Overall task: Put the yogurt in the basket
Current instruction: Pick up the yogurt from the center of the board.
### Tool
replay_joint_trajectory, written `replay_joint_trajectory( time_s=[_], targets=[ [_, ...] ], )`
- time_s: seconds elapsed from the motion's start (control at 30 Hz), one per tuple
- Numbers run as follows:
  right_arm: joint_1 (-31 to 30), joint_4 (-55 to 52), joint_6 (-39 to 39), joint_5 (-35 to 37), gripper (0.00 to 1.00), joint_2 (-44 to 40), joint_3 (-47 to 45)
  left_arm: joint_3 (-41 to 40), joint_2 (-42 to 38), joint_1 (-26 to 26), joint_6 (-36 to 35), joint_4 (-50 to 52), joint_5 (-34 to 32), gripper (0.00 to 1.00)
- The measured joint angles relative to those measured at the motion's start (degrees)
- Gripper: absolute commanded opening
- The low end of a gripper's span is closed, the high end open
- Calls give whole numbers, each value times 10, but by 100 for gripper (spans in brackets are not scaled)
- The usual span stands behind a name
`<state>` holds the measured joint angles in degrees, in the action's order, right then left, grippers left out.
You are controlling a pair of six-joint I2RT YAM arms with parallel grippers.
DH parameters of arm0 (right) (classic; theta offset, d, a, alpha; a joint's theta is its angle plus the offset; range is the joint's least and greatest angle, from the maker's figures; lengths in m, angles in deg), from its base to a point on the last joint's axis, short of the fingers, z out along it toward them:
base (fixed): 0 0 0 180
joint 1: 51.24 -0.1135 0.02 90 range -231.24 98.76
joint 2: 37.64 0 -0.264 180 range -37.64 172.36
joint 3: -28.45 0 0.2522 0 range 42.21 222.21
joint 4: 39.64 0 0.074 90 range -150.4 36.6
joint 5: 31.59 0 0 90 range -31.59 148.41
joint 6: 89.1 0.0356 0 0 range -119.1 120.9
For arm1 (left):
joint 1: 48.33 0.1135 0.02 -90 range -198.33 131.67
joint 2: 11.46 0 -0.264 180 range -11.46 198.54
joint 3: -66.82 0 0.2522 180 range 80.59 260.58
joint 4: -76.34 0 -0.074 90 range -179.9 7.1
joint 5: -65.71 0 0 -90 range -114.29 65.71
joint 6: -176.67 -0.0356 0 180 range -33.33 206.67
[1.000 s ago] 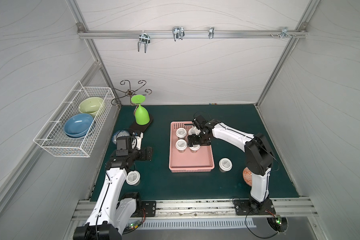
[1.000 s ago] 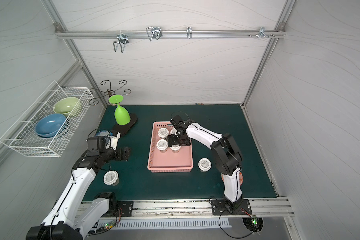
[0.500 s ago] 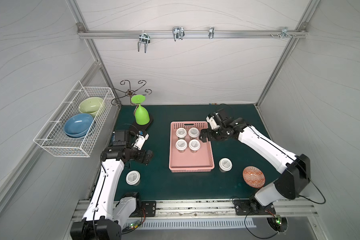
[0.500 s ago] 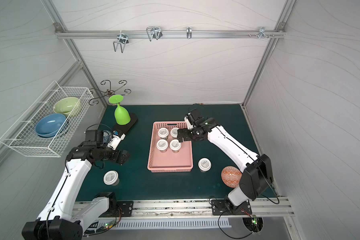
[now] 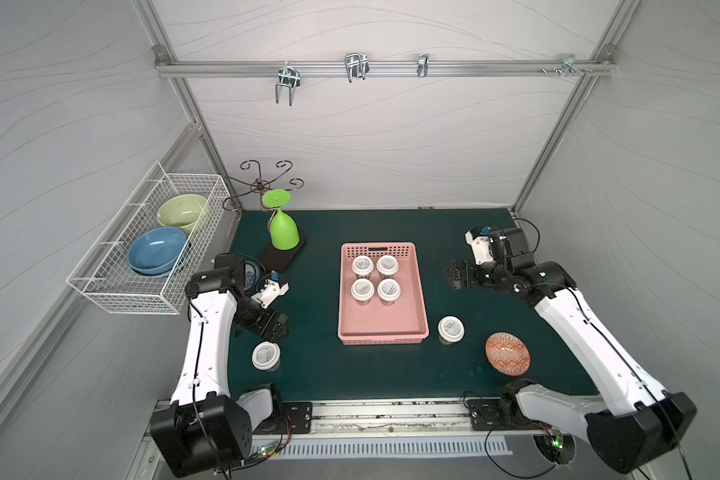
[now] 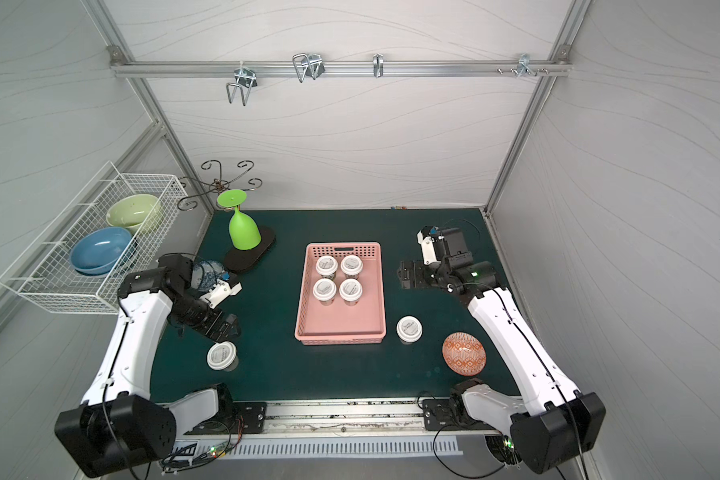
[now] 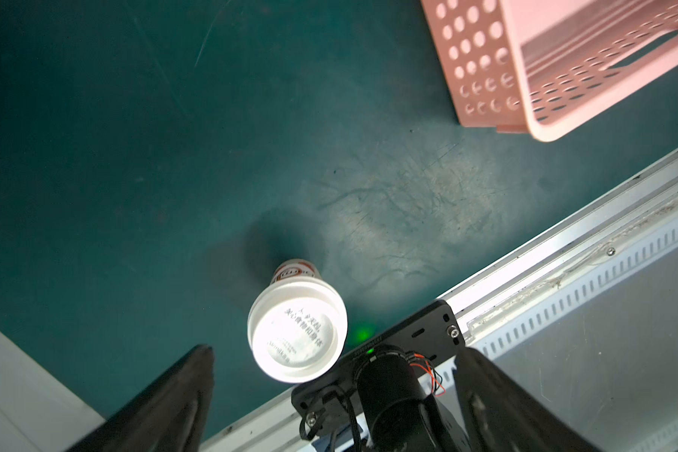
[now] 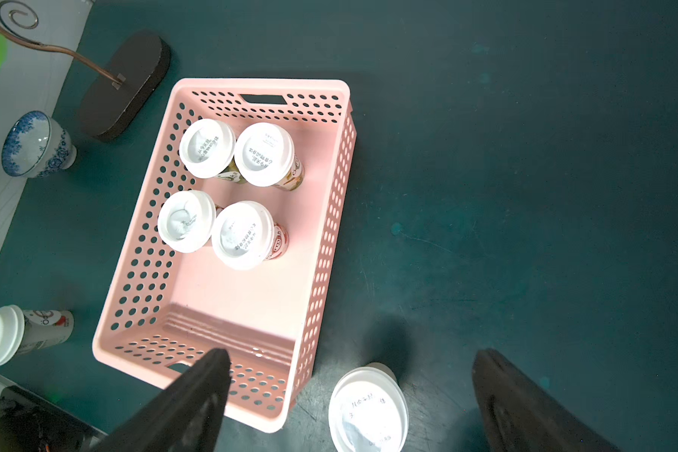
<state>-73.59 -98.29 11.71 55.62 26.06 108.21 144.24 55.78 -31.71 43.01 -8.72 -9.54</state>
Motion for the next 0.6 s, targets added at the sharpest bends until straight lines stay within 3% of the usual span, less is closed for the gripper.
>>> replay_joint_trajectory(
  time_s=[0.17,0.37,0.6],
  targets=[
    [-7,25,-27,38,99,-48,-46,0,14,33,-14,18,-14,99],
    [-39,57,-59,100,99,-116,-100,-35,11,37,-18,8,-37,99],
    [-59,81,-80,143,99,-130,-129,-77,29,37,-23,-6,-65,99]
  ],
)
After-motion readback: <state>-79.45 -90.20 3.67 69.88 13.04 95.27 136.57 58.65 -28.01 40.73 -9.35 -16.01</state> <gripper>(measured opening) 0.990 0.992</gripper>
